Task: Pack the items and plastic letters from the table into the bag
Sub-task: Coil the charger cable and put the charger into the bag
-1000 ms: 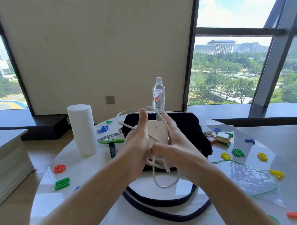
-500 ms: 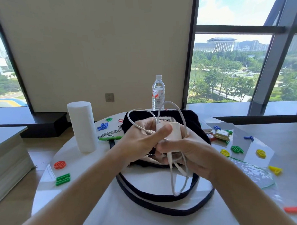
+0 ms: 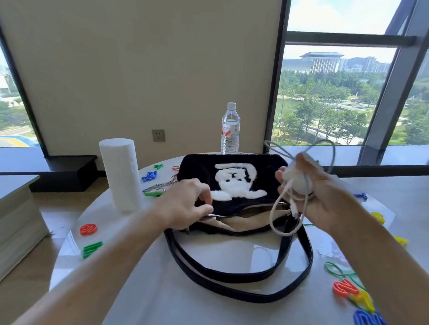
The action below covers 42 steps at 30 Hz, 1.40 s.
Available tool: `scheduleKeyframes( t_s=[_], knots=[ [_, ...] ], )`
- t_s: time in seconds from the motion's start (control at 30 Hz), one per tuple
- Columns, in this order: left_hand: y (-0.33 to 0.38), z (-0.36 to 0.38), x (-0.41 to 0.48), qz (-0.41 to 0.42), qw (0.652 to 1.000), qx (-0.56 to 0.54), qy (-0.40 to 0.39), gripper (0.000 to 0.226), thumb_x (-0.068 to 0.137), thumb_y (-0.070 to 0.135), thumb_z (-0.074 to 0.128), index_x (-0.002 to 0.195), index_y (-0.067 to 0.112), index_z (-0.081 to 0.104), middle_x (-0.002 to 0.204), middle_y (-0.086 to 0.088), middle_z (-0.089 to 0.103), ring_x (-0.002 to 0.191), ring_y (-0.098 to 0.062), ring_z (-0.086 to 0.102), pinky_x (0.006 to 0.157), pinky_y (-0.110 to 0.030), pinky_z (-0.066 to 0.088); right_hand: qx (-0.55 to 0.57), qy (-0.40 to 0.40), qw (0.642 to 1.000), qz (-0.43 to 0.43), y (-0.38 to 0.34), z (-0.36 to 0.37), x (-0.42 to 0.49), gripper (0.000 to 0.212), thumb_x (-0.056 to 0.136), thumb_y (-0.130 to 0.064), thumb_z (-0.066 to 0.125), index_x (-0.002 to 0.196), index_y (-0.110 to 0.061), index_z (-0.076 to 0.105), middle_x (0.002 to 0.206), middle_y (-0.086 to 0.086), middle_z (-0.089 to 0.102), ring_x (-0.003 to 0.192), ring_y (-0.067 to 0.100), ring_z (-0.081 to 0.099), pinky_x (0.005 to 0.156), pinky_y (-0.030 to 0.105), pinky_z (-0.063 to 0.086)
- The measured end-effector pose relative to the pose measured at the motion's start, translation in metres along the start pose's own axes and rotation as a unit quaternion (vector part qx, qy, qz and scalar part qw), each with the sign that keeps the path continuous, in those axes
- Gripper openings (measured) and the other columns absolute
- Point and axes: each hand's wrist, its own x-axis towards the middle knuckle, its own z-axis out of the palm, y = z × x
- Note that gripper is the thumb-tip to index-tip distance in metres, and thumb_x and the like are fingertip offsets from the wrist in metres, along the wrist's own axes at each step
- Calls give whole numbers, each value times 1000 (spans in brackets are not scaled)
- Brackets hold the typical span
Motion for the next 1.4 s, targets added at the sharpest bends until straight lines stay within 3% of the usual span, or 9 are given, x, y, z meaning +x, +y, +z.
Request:
scheduleKeyframes(
  t_s=[0.17,0.4,0.57,0.77,0.9,1.03,1.17,1.27,1.4],
  knots=[
    [-7,36,15,-13,993,106,47,29,84,46,65,99,25,50,97,6,63,92,-21,60,81,-38,49,20,81,997,-4,-2,-9,1,16,89,-20,71,90,-9,59,94,16,66,79,23,70,61,32,60],
    [-3,22,21,73,982,90,146,24,80,0,51,73,23,44,71,4,49,61,-25,50,53,-37,41,-39,20,998,-51,0,-9,-5,39,62,-5,75,99,2,62,88,15,72,83,21,77,77,34,60],
    [6,14,28,81,977,91,175,16,92,12,54,94,23,66,94,4,50,71,-22,50,78,-40,44,-69,-47,972,-220,15,5,-7,37,65,-1,76,99,-12,69,92,7,74,101,29,72,93,38,55],
    [15,3,38,70,975,-63,201,36,74,8,63,107,21,58,98,2,46,91,-23,53,87,-45,42,-190,-129,906,-354,29,42,-2,41,65,6,79,95,-22,77,88,-2,76,85,16,71,71,27,57],
    [17,-10,35,94,967,-152,181,23,67,0,62,84,12,52,83,-8,48,75,-27,49,71,-47,47,-327,-131,864,-360,67,49,19,41,68,8,80,106,-1,67,88,4,75,77,14,71,65,27,58],
    [18,-11,33,103,963,-163,188,33,69,-1,63,97,15,59,98,-8,52,92,-29,55,81,-37,49,-375,-132,857,-329,90,37,48,40,77,11,75,102,-18,63,77,-7,71,68,4,66,60,20,53],
    [13,-15,34,118,969,-91,196,43,74,-1,60,115,14,56,101,3,42,94,-26,57,79,-31,46,-640,-88,684,-338,89,38,86,28,81,-21,67,91,-46,61,79,-19,68,76,-2,63,68,25,50],
    [11,-16,35,117,971,-37,206,48,75,-1,63,119,14,53,114,-1,41,95,-28,57,80,-37,49,-751,-104,589,-280,88,47,112,20,95,-27,57,109,-39,53,97,-14,62,96,9,62,78,10,48],
    [19,-14,34,137,968,-11,211,61,74,-2,65,130,14,49,119,-3,40,100,-26,53,79,-31,43,-865,-77,449,-209,90,65,130,39,103,-12,46,141,-6,48,144,18,52,134,35,48,111,40,38]
  ],
)
